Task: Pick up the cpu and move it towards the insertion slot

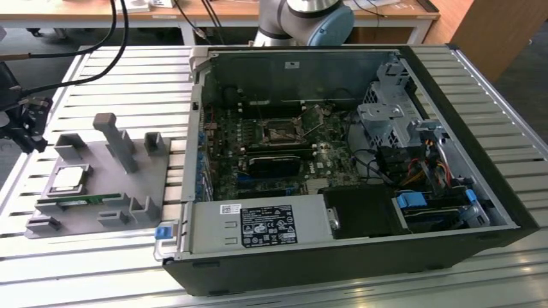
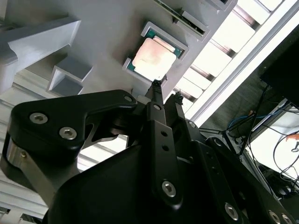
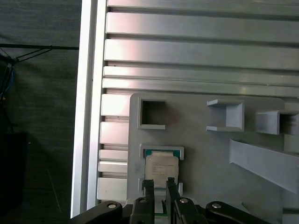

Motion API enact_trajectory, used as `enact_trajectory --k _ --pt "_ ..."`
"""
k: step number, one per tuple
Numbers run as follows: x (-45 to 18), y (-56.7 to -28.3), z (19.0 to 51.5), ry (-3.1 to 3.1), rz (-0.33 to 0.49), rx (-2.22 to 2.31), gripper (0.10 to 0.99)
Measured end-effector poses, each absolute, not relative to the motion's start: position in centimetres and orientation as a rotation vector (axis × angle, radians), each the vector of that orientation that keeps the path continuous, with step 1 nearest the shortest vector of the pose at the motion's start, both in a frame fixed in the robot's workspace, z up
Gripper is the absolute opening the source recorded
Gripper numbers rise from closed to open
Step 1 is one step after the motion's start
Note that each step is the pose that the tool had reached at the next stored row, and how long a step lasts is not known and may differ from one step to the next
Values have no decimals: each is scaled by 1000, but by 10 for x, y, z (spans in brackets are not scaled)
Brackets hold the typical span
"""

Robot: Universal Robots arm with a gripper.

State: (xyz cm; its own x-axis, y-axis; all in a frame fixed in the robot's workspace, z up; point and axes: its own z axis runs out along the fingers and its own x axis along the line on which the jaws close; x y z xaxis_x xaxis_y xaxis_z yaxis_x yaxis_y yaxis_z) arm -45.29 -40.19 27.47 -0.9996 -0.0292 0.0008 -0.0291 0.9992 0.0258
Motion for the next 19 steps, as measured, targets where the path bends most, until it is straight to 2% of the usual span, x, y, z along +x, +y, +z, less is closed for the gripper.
enact_trajectory --k 13,14,15,16,18,19 --pt "-453 -402 269 -3141 -40 46 247" --pt "-453 -402 269 -3142 -41 47 259" --pt "-453 -402 268 -3142 -41 47 318" --pt "-453 -402 267 -3143 -41 47 318" --pt "-453 -402 266 -3143 -41 47 431" --pt "-453 -402 265 -3143 -41 48 431"
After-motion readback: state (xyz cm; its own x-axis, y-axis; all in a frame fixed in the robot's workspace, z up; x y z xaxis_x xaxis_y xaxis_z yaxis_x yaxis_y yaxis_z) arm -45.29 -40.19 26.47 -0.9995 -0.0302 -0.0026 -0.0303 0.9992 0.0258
